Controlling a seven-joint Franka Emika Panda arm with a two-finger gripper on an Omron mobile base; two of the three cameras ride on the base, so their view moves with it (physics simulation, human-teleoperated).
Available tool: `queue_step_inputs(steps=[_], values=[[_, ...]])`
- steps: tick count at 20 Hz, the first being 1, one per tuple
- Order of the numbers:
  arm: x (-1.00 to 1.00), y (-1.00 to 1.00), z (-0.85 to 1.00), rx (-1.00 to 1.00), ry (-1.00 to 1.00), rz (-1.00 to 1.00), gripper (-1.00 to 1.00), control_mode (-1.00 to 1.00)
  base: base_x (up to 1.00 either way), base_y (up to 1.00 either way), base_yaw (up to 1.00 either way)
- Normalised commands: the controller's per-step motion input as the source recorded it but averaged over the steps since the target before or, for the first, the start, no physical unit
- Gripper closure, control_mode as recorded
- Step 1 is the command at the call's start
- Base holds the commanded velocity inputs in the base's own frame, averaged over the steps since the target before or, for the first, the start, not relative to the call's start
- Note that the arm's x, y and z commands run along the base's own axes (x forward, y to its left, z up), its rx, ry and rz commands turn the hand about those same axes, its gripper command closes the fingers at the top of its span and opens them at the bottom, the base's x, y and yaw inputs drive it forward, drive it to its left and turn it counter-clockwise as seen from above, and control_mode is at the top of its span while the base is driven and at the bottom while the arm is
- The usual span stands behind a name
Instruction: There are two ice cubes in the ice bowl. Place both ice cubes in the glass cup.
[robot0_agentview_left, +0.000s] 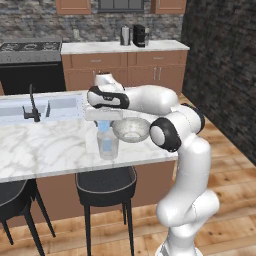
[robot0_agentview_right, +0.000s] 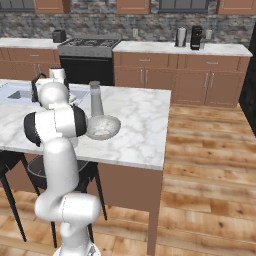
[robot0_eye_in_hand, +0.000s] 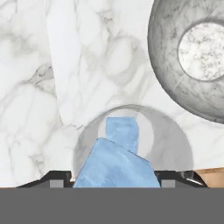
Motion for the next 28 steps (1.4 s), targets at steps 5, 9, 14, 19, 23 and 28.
queue_step_inputs(steps=[5, 9, 14, 19, 23, 28], values=[[0.23, 0.08, 0.00, 0.00, 0.00, 0.00, 1.00, -1.00, 0.00, 0.00, 0.00], [-0.03, 0.00, -0.18, 0.00, 0.00, 0.00, 1.00, -1.00, 0.00, 0.00, 0.00], [-0.03, 0.00, -0.34, 0.00, 0.00, 0.00, 1.00, -1.00, 0.00, 0.00, 0.00], [0.00, 0.00, -0.03, 0.00, 0.00, 0.00, 1.00, -1.00, 0.00, 0.00, 0.00], [0.00, -0.01, -0.02, 0.00, 0.00, 0.00, 1.00, -1.00, 0.00, 0.00, 0.00], [-0.35, -0.15, 0.00, 0.00, -0.04, 0.00, 1.00, -1.00, 0.00, 0.00, 0.00]])
